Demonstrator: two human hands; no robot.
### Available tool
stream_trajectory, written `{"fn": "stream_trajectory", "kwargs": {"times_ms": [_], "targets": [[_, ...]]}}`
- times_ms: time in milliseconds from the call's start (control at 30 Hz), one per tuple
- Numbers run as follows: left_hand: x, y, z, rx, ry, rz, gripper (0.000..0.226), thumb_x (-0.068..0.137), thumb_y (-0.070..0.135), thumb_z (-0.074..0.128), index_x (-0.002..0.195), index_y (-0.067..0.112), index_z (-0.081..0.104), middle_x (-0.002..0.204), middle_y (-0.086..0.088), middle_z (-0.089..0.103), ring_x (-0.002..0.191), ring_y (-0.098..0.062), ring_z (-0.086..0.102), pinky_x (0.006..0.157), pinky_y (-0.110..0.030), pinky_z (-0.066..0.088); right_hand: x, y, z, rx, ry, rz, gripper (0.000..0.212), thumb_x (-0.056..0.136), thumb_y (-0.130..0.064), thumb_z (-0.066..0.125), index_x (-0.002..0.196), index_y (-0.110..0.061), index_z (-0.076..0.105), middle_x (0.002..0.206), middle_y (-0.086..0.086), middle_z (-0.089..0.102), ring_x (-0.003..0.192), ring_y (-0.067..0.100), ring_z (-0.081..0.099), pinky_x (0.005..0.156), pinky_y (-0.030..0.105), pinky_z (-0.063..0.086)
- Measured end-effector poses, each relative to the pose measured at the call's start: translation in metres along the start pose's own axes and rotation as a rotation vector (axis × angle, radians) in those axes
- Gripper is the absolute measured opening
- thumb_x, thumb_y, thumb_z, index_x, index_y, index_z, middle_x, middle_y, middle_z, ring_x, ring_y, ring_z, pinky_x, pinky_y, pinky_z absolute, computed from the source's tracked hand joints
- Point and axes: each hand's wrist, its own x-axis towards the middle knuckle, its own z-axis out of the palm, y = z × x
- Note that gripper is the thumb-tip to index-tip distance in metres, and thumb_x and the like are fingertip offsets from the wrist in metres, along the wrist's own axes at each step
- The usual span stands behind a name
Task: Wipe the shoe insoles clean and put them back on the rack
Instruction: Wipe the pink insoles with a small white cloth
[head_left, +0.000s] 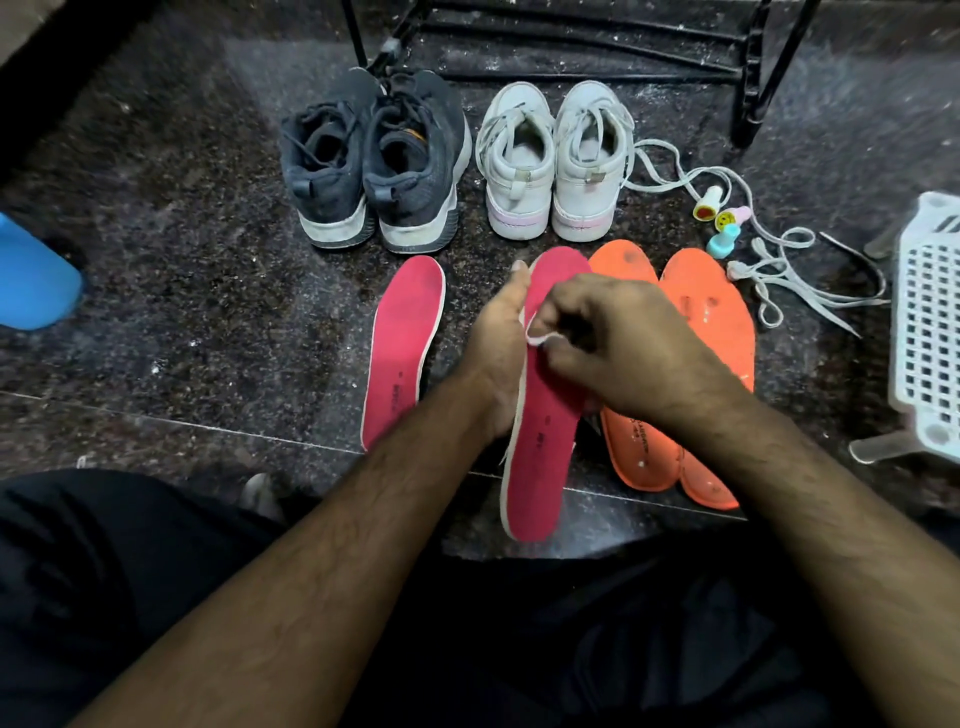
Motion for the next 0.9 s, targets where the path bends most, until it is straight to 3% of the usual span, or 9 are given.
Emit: {"fn": "stream_trajectory", "kwargs": {"times_ms": [67,133,300,400,567,667,767,833,900], "targets": [[0.001,0.003,-0.004,-0.002,0.036,0.042,0.075,0.1,0.066,0.027,0.071,0.012,0.071,0.064,-0.008,0.068,0.055,-0.023,0.066,0.055,-0.029,0.056,-0.003,-0.001,-0.006,0.028,-0.165,0.05,0.019,0.075,-0.003,0.068,0.079,-0.022,0.069,0.076,-0.005,0.069,0.061,0.004,0.06,0.063,0.013,0.045],[0.001,0.0,-0.003,0.15,0.038,0.014,0.071,0.098,0.07,0.024,0.09,0.015,0.068,0.067,-0.007,0.068,0.052,-0.025,0.065,0.048,-0.039,0.057,-0.003,0.008,-0.012,-0.043,-0.194,0.114,0.018,0.074,-0.004,0.068,0.077,-0.022,0.069,0.076,-0.005,0.07,0.067,0.007,0.064,0.063,0.01,0.042],[0.002,-0.009,0.001,0.256,-0.143,-0.13,0.07,0.095,0.074,0.018,0.12,0.023,0.059,0.093,-0.007,0.071,0.074,-0.037,0.072,0.041,-0.043,0.056,0.003,0.028,-0.016,-0.198,0.213,0.236,0.013,0.079,-0.01,0.066,0.088,-0.019,0.071,0.088,0.0,0.062,0.085,0.019,0.059,0.075,0.022,0.036],[-0.004,-0.007,0.004,0.245,-0.127,-0.112,0.068,0.098,0.07,0.016,0.112,0.019,0.059,0.078,-0.005,0.074,0.059,-0.03,0.07,0.039,-0.043,0.053,0.009,0.02,-0.008,-0.117,0.276,0.135,0.013,0.082,-0.012,0.066,0.092,-0.019,0.07,0.088,-0.005,0.057,0.083,0.011,0.053,0.078,0.019,0.035],[0.0,0.005,-0.004,0.169,0.047,0.03,0.072,0.098,0.071,0.019,0.095,0.016,0.066,0.068,-0.01,0.065,0.046,-0.028,0.061,0.039,-0.039,0.052,-0.001,0.008,-0.001,-0.068,-0.018,0.061,0.018,0.078,-0.006,0.068,0.087,-0.022,0.074,0.087,-0.004,0.066,0.079,0.011,0.058,0.08,0.018,0.038],[0.001,0.001,-0.002,0.215,-0.001,-0.026,0.07,0.097,0.071,0.022,0.102,0.017,0.066,0.072,-0.009,0.068,0.055,-0.032,0.067,0.039,-0.042,0.053,0.001,0.022,-0.009,-0.204,0.129,0.148,0.021,0.076,-0.001,0.065,0.087,-0.017,0.074,0.087,0.005,0.064,0.086,0.026,0.062,0.074,0.023,0.036],[0.002,-0.006,0.0,0.227,-0.087,-0.079,0.071,0.095,0.073,0.022,0.116,0.019,0.064,0.086,-0.009,0.07,0.07,-0.038,0.072,0.042,-0.041,0.054,0.006,0.03,-0.017,-0.236,0.289,0.223,0.019,0.078,-0.004,0.064,0.089,-0.017,0.073,0.087,0.001,0.058,0.084,0.024,0.06,0.072,0.024,0.035],[0.002,-0.004,-0.001,0.215,-0.081,-0.063,0.071,0.097,0.072,0.02,0.119,0.019,0.062,0.086,-0.011,0.071,0.066,-0.035,0.071,0.041,-0.041,0.054,0.008,0.023,-0.012,-0.175,0.28,0.152,0.019,0.079,-0.005,0.064,0.092,-0.017,0.073,0.087,-0.004,0.056,0.083,0.017,0.058,0.076,0.021,0.037],[-0.001,0.001,-0.001,0.205,-0.028,-0.051,0.072,0.098,0.07,0.018,0.105,0.015,0.064,0.075,-0.009,0.072,0.054,-0.03,0.068,0.04,-0.041,0.053,0.007,0.014,-0.003,-0.136,0.161,0.026,0.02,0.078,-0.006,0.065,0.091,-0.019,0.073,0.088,-0.003,0.061,0.085,0.017,0.06,0.08,0.026,0.042]]}}
